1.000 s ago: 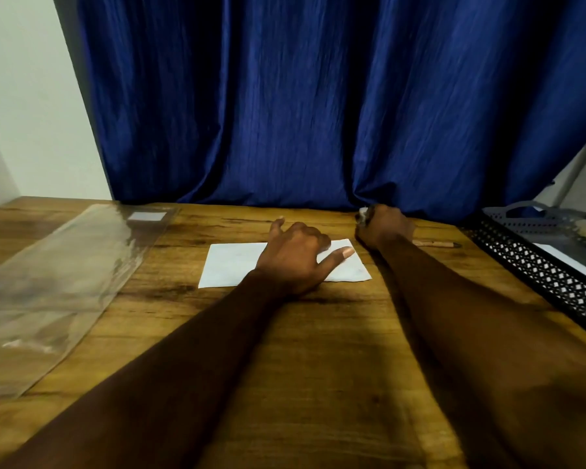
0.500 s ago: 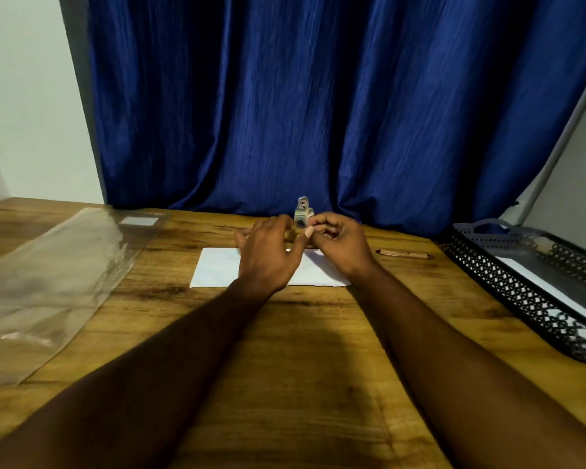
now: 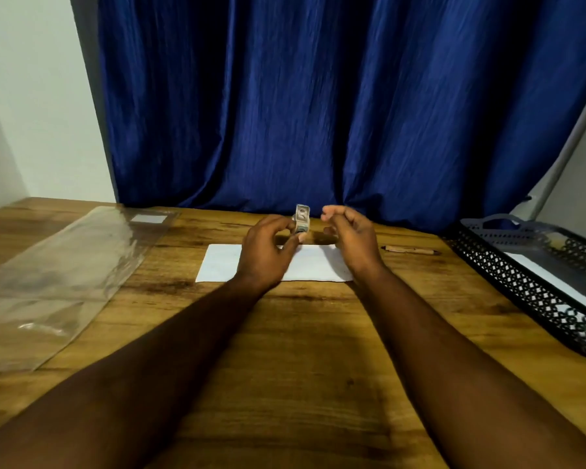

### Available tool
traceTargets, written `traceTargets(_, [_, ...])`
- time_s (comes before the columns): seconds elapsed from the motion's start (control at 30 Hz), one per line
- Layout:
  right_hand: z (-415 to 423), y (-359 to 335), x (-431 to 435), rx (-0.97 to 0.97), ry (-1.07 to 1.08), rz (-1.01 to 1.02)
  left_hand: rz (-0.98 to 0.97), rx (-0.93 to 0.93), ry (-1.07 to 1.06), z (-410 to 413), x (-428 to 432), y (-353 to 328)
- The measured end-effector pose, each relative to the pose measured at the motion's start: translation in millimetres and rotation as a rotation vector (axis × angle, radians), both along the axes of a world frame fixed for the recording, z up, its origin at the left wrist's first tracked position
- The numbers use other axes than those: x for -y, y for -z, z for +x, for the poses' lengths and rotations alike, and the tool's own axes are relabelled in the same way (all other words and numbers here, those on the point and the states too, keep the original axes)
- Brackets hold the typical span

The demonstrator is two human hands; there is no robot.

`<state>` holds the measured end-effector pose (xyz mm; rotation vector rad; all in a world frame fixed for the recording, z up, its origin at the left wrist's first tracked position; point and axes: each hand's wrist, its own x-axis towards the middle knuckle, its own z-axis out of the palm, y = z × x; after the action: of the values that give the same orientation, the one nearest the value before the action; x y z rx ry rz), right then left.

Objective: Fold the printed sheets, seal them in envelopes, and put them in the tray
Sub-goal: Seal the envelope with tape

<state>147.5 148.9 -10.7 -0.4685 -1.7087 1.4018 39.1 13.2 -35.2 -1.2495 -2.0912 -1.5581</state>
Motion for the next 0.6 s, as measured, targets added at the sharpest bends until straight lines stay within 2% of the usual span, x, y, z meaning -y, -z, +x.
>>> traceTargets(0.1, [4,-3,-2,-0.04,-0.077,-0.005,-0.086,-0.144,-0.015,-1,-1,2])
traceTargets(0.2, [3,2,-4,-0.015,-0.11,0.079,-0.177,-0.227,-0.013,0,-4,3])
traceTargets(0.37, [2,3,-1,0.046,-0.106,0.145,-0.214,-0.194,-0.068,-2,-5,3])
traceTargets(0.6, [8,-9,1,0.013,-0.152,-0.059,-0.179,-0.098,-0.138,-1,-2,1])
